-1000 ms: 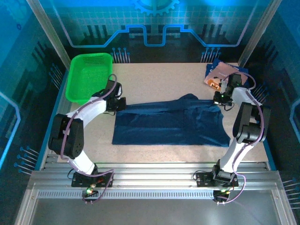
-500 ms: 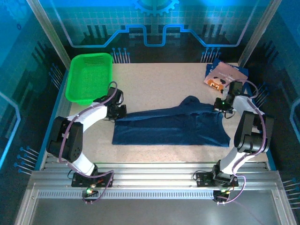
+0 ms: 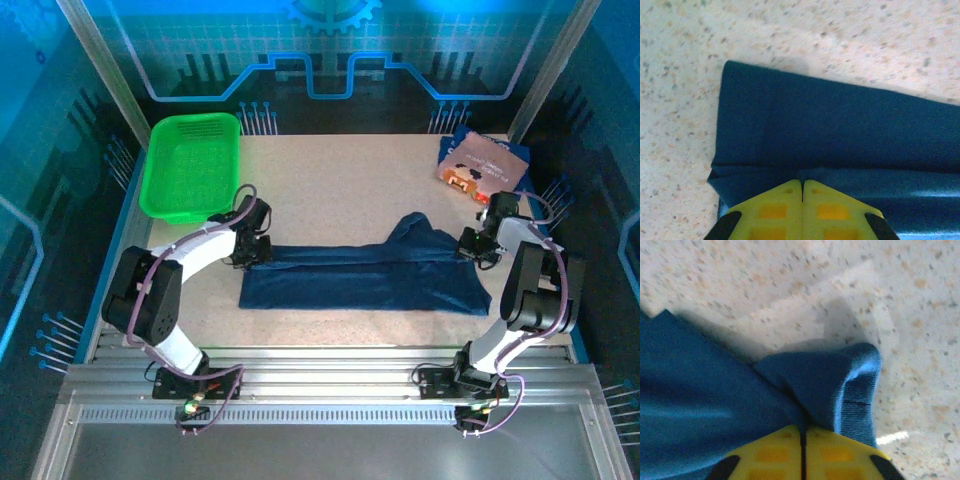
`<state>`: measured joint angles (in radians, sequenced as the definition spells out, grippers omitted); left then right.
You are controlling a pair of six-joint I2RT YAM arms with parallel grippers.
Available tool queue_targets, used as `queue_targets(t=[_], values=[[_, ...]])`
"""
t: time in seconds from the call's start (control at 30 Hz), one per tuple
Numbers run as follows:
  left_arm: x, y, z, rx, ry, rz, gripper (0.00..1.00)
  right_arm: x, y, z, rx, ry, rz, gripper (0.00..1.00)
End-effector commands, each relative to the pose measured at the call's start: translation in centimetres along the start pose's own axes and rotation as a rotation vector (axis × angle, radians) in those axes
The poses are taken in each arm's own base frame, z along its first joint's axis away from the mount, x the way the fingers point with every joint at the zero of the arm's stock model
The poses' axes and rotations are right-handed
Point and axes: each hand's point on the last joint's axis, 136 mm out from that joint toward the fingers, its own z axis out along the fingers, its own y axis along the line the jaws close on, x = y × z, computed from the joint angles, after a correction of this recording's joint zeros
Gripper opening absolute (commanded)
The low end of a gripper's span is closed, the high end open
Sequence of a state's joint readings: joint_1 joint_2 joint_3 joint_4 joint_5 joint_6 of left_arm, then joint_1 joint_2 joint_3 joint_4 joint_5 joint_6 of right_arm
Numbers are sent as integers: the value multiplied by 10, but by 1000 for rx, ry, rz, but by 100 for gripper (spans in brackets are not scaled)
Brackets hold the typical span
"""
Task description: Fold and stack the t-shirts
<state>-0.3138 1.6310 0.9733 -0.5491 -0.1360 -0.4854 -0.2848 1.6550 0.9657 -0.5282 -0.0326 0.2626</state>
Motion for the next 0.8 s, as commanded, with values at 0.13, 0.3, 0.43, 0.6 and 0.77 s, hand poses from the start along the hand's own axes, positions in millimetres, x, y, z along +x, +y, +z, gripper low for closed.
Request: queue_targets(t=[0.13, 0.3, 0.43, 0.6, 0.77], values=[[0, 24, -21, -141, -52, -91, 66, 24, -27, 0, 93, 57, 198, 51], [-32, -6, -76, -26, -250, -102, 78, 12, -13, -32, 26, -73, 227, 63], [-50, -45, -101, 117, -304, -80, 79, -4, 24, -70, -119, -234, 119, 77], [-48, -84, -80, 220, -188, 4, 78, -7, 108, -91, -344, -216, -211, 82], [-29, -76, -43, 96, -5, 14, 64, 11, 153, -72, -389, -78, -377, 82]])
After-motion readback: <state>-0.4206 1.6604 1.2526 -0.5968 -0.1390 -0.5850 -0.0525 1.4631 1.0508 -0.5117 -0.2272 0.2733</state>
